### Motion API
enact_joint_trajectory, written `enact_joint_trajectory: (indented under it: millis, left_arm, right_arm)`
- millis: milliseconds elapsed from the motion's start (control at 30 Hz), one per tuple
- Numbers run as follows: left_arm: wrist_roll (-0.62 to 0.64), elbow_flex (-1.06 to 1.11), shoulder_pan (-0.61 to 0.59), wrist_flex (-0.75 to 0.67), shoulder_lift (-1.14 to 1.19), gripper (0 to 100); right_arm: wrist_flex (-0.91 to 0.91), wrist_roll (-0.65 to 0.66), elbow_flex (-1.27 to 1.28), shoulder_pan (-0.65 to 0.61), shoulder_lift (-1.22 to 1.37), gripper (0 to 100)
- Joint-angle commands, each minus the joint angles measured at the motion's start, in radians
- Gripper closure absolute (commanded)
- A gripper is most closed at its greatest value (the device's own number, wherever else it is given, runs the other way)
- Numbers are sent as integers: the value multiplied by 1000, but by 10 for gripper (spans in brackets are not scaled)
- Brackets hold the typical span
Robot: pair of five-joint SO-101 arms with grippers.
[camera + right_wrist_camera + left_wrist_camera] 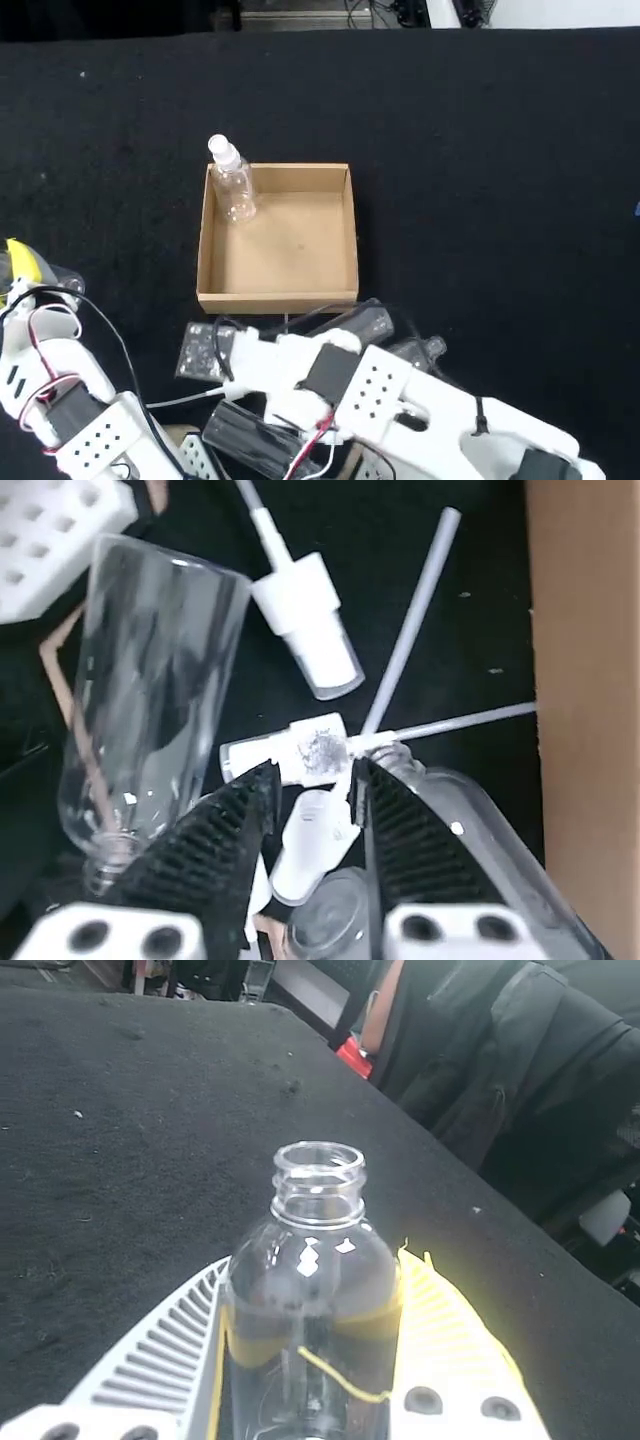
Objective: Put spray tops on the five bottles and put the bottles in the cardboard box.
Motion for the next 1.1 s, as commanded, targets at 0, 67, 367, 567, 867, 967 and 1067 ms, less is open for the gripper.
enact_joint_trajectory:
  millis: [0, 67, 367, 567, 867, 967, 1067]
  left_arm:
    - [2, 16, -19, -21, -15, 970]
    - [2, 16, -15, -20, -15, 970]
    - [2, 16, -12, -20, -15, 970]
    - [3, 16, -10, -21, -17, 970]
    - [3, 16, -10, -21, -17, 970]
    - [3, 16, -10, -21, -17, 970]
    - [3, 16, -10, -21, -17, 970]
  right_arm:
    - [-35, 0, 19, -61, 8, 872]
    - [-46, 2, 56, -61, 8, 823]
    - [15, 249, 90, 130, 8, 842]
    - [35, 354, 93, 302, 8, 843]
    - [-21, 275, 134, 221, 8, 838]
    - [-25, 181, 119, 213, 8, 809]
    - [-55, 109, 127, 201, 8, 766]
